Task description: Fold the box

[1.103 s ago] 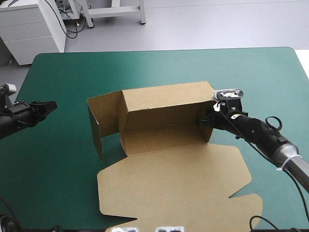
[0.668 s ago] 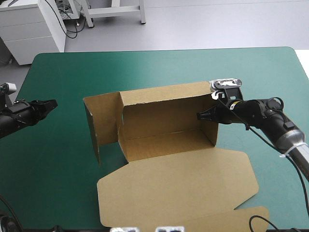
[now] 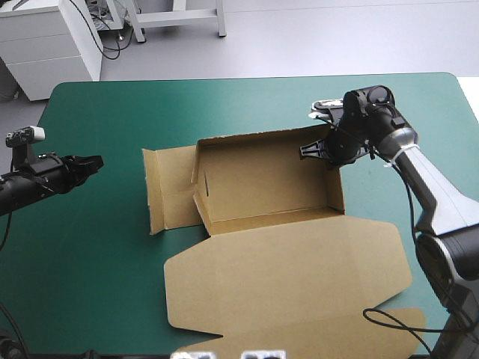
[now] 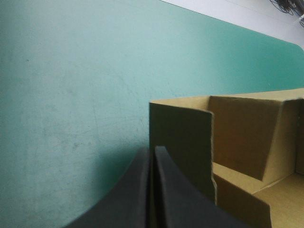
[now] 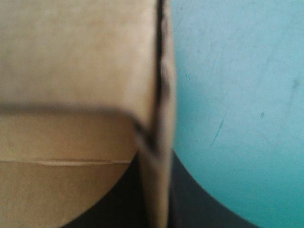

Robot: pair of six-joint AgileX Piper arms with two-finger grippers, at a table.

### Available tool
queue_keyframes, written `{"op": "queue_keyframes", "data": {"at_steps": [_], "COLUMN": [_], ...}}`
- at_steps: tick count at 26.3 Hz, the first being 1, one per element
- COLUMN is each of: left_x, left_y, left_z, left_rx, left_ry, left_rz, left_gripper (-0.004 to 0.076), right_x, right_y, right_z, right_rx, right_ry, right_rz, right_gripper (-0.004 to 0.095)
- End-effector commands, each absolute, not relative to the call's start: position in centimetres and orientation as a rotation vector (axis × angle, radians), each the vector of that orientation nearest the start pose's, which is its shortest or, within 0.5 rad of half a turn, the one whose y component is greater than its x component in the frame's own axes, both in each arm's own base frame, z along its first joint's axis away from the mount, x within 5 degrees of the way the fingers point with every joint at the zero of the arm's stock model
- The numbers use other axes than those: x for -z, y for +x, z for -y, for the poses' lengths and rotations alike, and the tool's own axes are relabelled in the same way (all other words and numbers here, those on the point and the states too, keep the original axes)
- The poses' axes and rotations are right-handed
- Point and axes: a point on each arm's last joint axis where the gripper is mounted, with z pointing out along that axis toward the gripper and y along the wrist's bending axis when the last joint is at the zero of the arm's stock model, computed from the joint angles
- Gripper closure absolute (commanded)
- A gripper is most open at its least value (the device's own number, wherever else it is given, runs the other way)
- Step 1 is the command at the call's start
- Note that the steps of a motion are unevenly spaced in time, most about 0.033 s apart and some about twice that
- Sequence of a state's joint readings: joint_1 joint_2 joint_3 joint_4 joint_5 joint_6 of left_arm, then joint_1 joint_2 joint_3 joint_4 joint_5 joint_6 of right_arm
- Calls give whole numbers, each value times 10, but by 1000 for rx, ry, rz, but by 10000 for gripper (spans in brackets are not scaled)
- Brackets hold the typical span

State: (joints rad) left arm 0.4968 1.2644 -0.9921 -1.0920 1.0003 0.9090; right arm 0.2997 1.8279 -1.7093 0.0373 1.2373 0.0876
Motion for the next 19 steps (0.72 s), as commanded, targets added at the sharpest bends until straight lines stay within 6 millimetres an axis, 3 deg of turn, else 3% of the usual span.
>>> {"op": "queue_keyframes", "data": {"at_steps": [1,9,12,15,19], "left_x": [-355,-355,-355,-355,-355], "left_y": [247,247,247,247,247], "left_z": [-50,-51,-51,-51,-51], "left_rx": [657,654,654,654,654], "left_ry": [-20,-22,-22,-22,-22], "left_rz": [-2058,-2057,-2057,-2057,-2057], "left_gripper": [715,715,715,715,715], "right_x": [-330,-323,-316,-316,-316], "right_y": [393,428,435,437,437], "right_z": [-121,-116,-106,-101,-99], "right_rx": [-142,-121,-144,-261,-332], "right_ry": [-268,-206,-170,-153,-148], "right_rz": [-2755,-2719,-2737,-2743,-2740], "right_gripper": [920,914,840,691,409]}}
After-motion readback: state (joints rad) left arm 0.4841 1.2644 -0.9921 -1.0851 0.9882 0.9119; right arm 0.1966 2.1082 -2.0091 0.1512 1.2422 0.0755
